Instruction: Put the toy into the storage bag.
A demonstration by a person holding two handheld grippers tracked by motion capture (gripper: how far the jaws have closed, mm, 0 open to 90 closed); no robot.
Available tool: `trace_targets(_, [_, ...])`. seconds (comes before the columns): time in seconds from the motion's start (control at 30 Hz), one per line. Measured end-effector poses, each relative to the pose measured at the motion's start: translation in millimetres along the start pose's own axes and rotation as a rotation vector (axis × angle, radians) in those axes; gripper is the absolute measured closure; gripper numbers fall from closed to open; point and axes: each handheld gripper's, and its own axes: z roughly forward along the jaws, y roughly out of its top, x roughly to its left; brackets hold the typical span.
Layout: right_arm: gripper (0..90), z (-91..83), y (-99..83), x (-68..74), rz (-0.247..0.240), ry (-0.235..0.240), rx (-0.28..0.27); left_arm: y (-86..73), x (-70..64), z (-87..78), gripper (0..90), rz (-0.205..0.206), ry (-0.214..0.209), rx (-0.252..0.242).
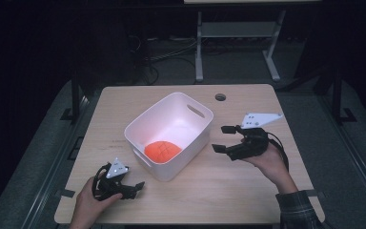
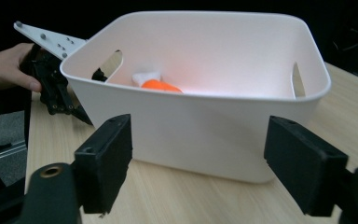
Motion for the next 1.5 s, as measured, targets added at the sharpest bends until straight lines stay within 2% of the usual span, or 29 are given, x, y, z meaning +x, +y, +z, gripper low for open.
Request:
trace_targets(0.23, [13.9, -10.4, -24.9, -3.2, 0.047, -0.056, -0.007, 0.0, 0.0, 0.1, 12.7, 0.0, 0.0, -0.001])
trace_targets(0.47, [12.6, -21.2, -55.6, -4.5, 0.097, -0.114, -0.006, -0.1, 0.3, 0.0, 12.8, 0.005, 0.0, 0.001])
trace_targets(0.57, [10.5, -22.9, -65.9, -4.7, 0.108, -0.163, 0.022, -0.1, 0.3, -0.1, 12.7, 0.006, 0.0, 0.001])
trace_targets(0.73, [6.2, -25.8, -83.4, -5.1, 0.135, -0.207, 0.064, -0.1, 0.3, -0.1, 12.8, 0.006, 0.0, 0.001])
trace_targets(0.8, [2.5, -25.8, -93.1, -4.1, 0.149, -0.229, 0.098, -0.2, 0.3, -0.1, 12.8, 0.006, 0.0, 0.001])
trace_targets(0.9, [2.5, -26.9, -106.5, -2.4, 0.166, -0.247, 0.132, -0.3, 0.2, -0.2, 12.8, 0.006, 0.0, 0.001])
trace_targets(1.03, [2.4, -30.4, -119.9, -0.5, 0.195, -0.242, 0.154, -0.3, 0.1, -0.3, 12.8, 0.006, 0.0, 0.001])
trace_targets(1.1, [2.1, -32.2, -127.8, 0.9, 0.194, -0.251, 0.176, -0.4, 0.1, -0.3, 12.8, 0.006, 0.0, 0.001])
trace_targets(1.23, [2.1, -36.3, -138.1, 1.3, 0.212, -0.265, 0.188, -0.4, 0.1, -0.4, 12.8, 0.006, 0.0, 0.001])
trace_targets(1.5, [2.2, -40.3, -158.5, 4.2, 0.193, -0.33, 0.237, -0.4, 0.0, -0.4, 12.8, 0.006, 0.0, 0.001])
